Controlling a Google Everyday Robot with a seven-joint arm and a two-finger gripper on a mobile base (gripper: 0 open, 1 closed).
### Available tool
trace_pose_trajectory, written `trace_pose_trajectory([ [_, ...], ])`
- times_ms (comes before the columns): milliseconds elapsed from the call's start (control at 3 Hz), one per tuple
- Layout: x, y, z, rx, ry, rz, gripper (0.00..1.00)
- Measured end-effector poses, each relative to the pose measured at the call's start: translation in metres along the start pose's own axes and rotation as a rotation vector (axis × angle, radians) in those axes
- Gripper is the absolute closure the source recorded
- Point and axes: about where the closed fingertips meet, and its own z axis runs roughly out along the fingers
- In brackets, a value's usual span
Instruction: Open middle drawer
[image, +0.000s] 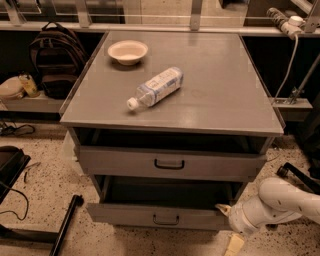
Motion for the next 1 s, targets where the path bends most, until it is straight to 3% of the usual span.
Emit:
trace_pose_trajectory([
  [333, 0.0, 0.0, 0.0, -0.001, 0.0, 0.0, 0.0],
  [667, 0.0, 0.009, 0.007, -0.074, 0.052, -0.004, 0.0],
  [1000, 0.0, 0.013, 0.005, -0.089, 0.062, 0.0, 0.0],
])
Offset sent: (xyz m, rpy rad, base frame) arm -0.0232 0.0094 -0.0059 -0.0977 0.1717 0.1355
